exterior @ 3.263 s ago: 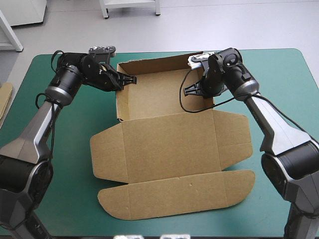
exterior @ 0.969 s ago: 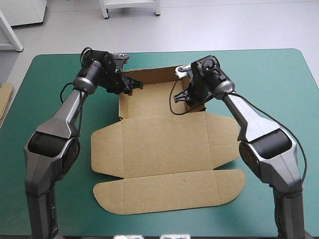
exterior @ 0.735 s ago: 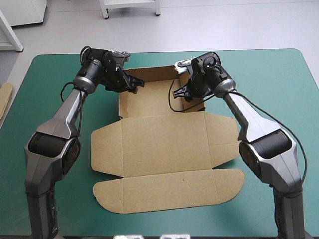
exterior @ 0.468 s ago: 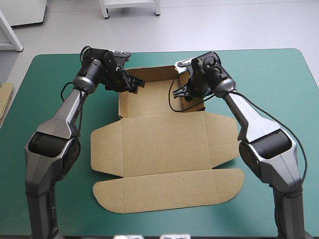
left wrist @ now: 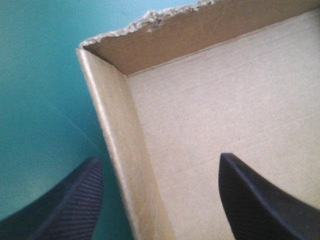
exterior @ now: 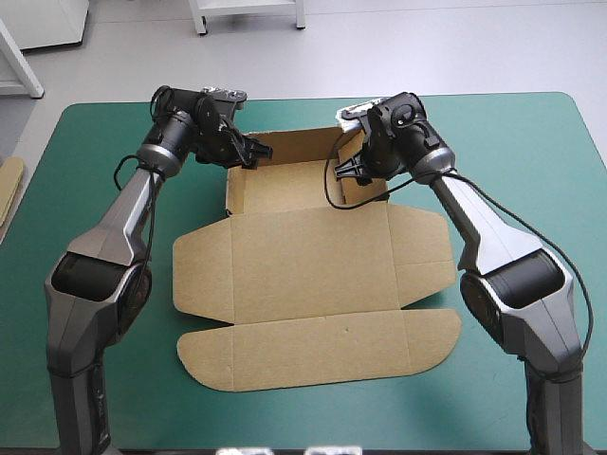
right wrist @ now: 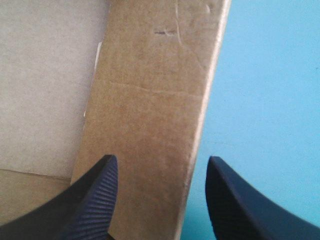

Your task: Fold the box

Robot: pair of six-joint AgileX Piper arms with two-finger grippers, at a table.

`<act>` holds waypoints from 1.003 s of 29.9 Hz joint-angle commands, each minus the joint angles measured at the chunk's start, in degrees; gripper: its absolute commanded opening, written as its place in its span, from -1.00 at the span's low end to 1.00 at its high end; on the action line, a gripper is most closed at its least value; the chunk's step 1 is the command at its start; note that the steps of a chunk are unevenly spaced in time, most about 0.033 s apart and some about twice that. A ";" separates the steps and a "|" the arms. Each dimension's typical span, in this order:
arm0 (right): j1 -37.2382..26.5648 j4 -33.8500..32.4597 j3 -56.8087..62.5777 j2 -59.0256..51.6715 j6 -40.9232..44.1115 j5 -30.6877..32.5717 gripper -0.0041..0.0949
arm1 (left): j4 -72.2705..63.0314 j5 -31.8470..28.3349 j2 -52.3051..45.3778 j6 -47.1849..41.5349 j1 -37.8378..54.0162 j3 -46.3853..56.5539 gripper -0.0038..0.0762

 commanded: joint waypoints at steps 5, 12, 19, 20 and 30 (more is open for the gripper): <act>0.13 -1.27 -1.98 -7.59 -0.17 -0.93 0.10 | -0.94 -2.00 -9.18 1.53 -0.14 -2.10 0.30; 0.13 1.01 -1.87 -13.79 -2.13 -0.79 0.10 | -5.76 0.39 -15.16 5.53 -0.14 -2.10 0.30; 0.13 2.50 -1.76 -18.20 -2.83 0.18 0.09 | -10.79 4.11 -18.79 10.63 -0.14 0.17 0.30; 0.13 3.48 -1.64 -18.53 -3.22 0.18 0.09 | -12.50 3.86 -19.68 11.79 -0.14 1.88 0.29; 0.25 3.67 3.87 -23.17 -4.07 -0.57 0.09 | -21.24 -12.44 -39.41 17.68 -0.14 32.97 0.20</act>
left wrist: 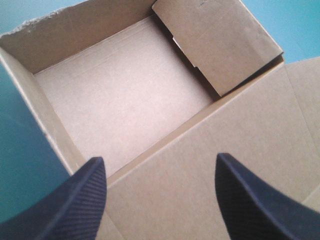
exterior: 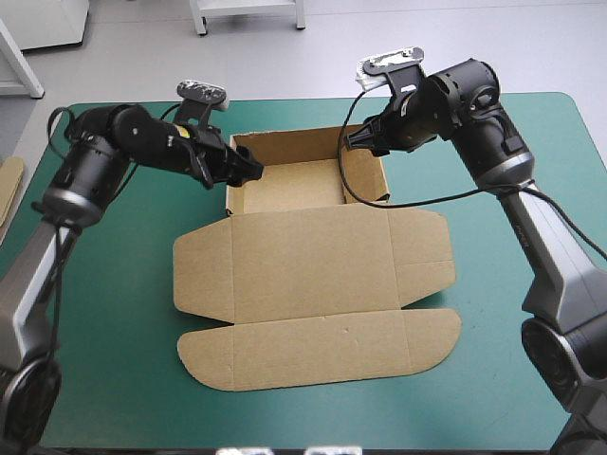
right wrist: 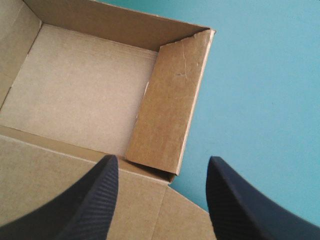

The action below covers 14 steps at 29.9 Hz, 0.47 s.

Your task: Fold the box

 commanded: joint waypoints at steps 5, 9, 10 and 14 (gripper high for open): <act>-0.05 0.49 7.75 -8.54 -0.98 -2.59 0.09 | -2.67 -13.45 -22.90 0.99 -0.14 23.78 0.21; -0.05 2.58 15.26 -13.37 -1.01 -7.56 0.09 | -2.67 -19.88 -34.79 0.83 -0.14 34.77 0.21; -0.05 2.70 17.28 -14.75 -0.73 -8.85 0.09 | -2.56 -21.77 -37.66 0.83 -0.14 36.70 0.21; -0.05 1.78 22.81 -18.53 0.53 -15.11 0.09 | -2.17 -28.41 -46.28 0.68 -0.14 43.64 0.20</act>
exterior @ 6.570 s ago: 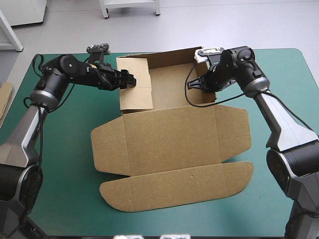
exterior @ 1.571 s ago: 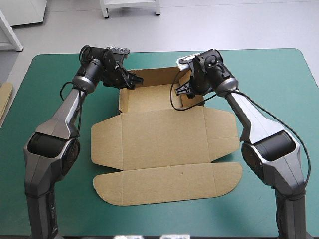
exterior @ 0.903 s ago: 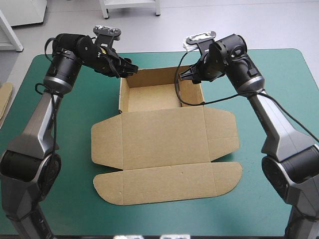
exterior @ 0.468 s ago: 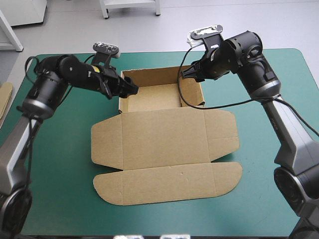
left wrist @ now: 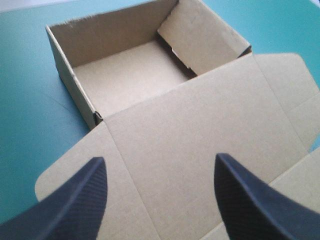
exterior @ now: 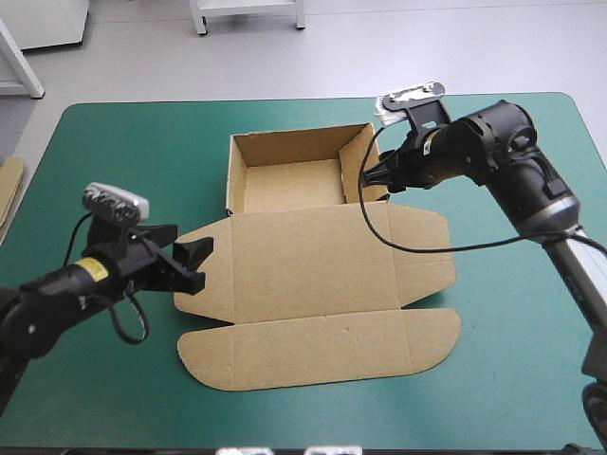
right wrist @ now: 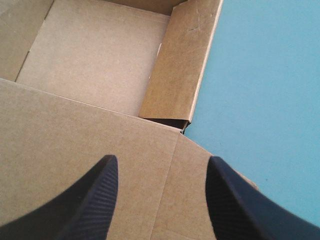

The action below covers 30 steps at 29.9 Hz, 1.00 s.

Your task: Fold the box

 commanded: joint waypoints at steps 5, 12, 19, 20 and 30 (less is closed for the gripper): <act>-0.05 -1.61 1.62 -2.80 0.43 -8.26 0.09 | 4.31 -4.55 -9.19 -1.70 -0.14 7.22 0.20; -0.19 -6.17 -0.59 3.15 3.01 -11.40 0.10 | 14.03 -8.25 -9.53 -11.18 -0.14 13.06 0.20; -1.25 -6.20 -9.50 13.71 3.48 -9.64 0.29 | 18.60 -15.99 -10.96 -15.09 -0.14 16.95 0.20; -1.70 -6.34 -11.30 15.20 3.48 -8.98 0.33 | 18.60 -15.99 -10.96 -15.09 -0.14 16.95 0.20; -3.64 -5.25 -28.85 29.75 3.68 8.28 0.37 | 18.96 -15.68 -10.84 -15.09 -0.14 16.95 0.19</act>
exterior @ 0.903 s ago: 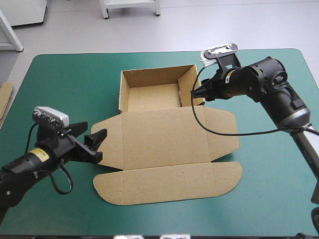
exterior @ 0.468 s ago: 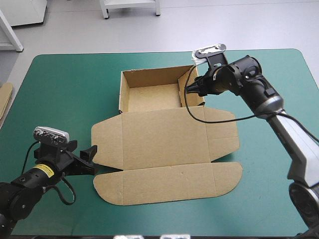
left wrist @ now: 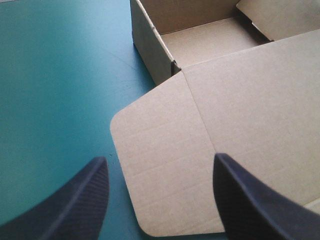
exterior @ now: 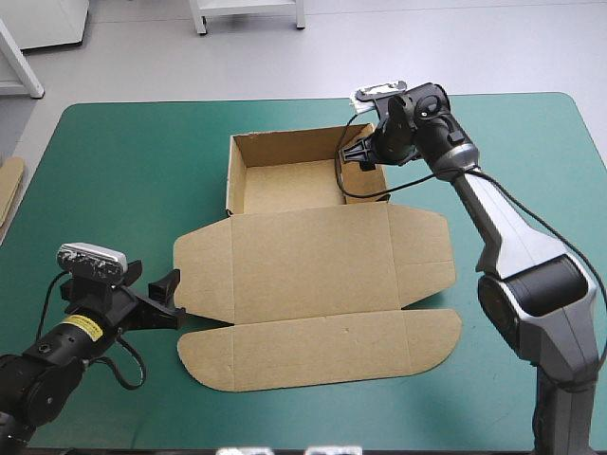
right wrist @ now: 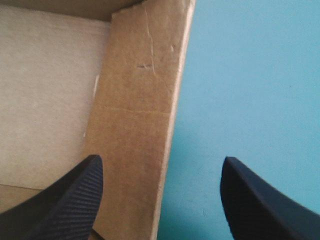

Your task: Fold the box

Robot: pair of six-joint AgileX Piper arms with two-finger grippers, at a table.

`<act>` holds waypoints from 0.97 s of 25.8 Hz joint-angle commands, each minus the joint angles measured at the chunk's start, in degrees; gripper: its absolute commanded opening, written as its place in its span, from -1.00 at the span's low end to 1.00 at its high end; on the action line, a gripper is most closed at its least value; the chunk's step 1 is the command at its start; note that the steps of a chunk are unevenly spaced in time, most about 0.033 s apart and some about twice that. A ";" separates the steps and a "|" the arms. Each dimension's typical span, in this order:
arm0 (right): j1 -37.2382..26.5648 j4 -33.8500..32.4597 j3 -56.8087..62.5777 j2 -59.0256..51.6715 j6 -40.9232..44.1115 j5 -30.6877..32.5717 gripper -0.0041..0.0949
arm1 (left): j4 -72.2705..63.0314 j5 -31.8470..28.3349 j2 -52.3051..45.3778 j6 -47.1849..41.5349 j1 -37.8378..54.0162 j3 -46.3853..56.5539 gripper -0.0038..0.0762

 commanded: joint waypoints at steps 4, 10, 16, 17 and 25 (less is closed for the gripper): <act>-2.28 7.03 -6.58 1.39 0.06 3.51 0.37 | -0.42 -3.58 -0.22 -0.52 -0.14 -1.59 0.19; -2.95 7.22 -6.95 1.86 -0.12 3.51 0.37 | -0.42 -3.10 -0.22 -0.52 -0.14 -1.59 0.19; -2.95 8.62 -6.24 2.50 -0.23 3.51 0.37 | -0.42 -3.10 -0.22 -0.52 -0.14 -1.59 0.19; -2.95 9.17 -5.80 2.65 -0.23 3.51 0.37 | -0.42 -3.10 -0.22 -0.52 -0.14 -1.59 0.19; -2.95 8.49 -3.09 3.51 -0.62 3.51 0.09 | -0.42 -3.10 -0.22 -0.52 -0.14 -1.59 0.19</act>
